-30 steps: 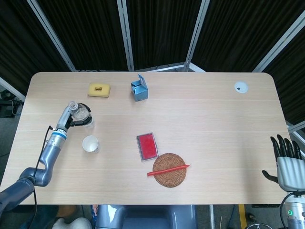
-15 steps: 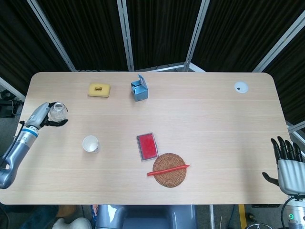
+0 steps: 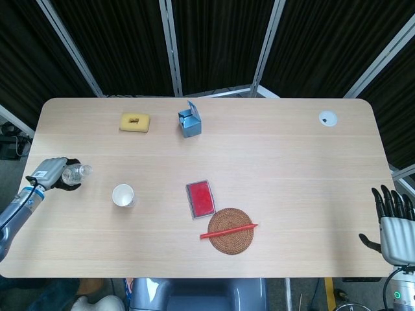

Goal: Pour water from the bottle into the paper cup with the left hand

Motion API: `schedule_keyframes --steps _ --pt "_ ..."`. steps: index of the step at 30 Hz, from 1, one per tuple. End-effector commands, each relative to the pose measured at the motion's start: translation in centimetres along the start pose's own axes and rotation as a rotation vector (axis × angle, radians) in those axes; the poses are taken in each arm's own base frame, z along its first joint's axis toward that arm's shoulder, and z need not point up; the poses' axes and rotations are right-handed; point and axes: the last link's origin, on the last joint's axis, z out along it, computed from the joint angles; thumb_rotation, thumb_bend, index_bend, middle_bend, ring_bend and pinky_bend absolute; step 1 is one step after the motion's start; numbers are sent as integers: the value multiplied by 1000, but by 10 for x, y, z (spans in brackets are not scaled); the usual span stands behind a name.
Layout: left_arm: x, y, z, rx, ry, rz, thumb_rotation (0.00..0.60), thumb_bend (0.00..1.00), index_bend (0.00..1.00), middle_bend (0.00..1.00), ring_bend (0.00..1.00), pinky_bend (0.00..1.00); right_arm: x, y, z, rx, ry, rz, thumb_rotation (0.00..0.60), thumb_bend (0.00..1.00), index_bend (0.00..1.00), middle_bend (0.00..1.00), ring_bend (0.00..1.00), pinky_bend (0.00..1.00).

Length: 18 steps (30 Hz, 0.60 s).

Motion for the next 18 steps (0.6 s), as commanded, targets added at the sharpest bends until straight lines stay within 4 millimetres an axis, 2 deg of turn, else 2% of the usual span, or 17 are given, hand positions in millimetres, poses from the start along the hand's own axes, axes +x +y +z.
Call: schedule_keyframes --steps 1,9,18 --pt "-8 9 7 -17 -6 72 600 570 611 465 302 337 0 0 1 -3 -1 0 600 0 0 0 0 0" --pt "-12 32 18 -62 6 239 600 570 613 466 302 338 0 3 2 -13 -1 0 600 0 0 0 0 0" --pt "-16 47 27 -75 23 376 600 569 616 466 302 338 1 4 2 -16 4 2 600 0 0 0 0 0"
